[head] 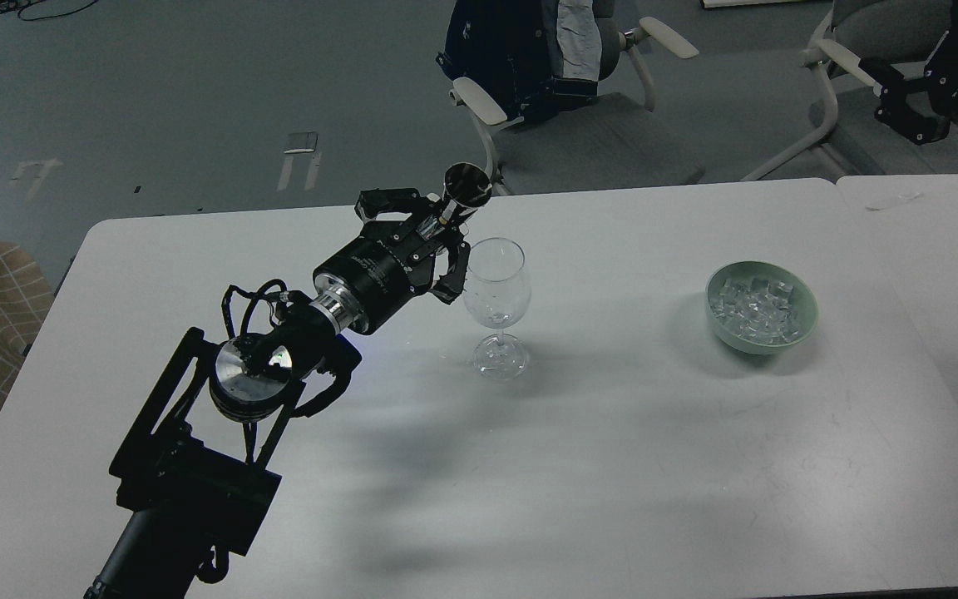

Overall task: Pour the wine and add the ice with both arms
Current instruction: 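Position the held jigger just above the wine glass rim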

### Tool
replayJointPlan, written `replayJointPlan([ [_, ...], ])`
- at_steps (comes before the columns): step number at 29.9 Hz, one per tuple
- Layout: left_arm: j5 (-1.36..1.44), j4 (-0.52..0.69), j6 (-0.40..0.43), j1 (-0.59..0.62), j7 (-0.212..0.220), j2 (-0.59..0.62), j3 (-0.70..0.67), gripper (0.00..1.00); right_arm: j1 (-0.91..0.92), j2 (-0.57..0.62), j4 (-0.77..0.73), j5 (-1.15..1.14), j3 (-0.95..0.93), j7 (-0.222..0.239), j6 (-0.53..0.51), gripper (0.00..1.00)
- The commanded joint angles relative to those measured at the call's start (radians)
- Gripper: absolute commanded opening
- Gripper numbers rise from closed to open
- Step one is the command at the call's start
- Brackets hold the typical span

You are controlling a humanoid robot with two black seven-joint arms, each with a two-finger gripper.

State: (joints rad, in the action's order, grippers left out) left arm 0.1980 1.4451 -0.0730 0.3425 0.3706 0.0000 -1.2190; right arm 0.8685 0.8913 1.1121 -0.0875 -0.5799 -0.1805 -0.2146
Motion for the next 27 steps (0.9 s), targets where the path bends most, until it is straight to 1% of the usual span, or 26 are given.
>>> replayJointPlan([
  [1,0.027,-0.003,0.002,0.000,-0.004,0.000,-0.001,0.00,0.000,0.000,0.000,0.000,0.000,0.000,0.000,1.00],
  [8,0.043,-0.006,0.013,0.012,-0.013,0.000,0.001,0.00,0.000,-0.002,0.000,0.000,0.000,0.000,0.000,1.00],
  [17,0.103,-0.005,0.033,0.027,-0.012,0.000,0.001,0.00,0.000,-0.002,0.000,0.000,0.000,0.000,0.000,1.00],
  [22,0.161,-0.005,0.065,0.027,-0.013,0.000,0.004,0.00,0.000,-0.002,0.000,0.000,0.000,0.000,0.000,1.00],
  [27,0.176,-0.005,0.065,0.027,-0.015,0.006,0.004,0.00,0.000,-0.002,0.002,0.000,0.000,0.000,0.000,1.00],
])
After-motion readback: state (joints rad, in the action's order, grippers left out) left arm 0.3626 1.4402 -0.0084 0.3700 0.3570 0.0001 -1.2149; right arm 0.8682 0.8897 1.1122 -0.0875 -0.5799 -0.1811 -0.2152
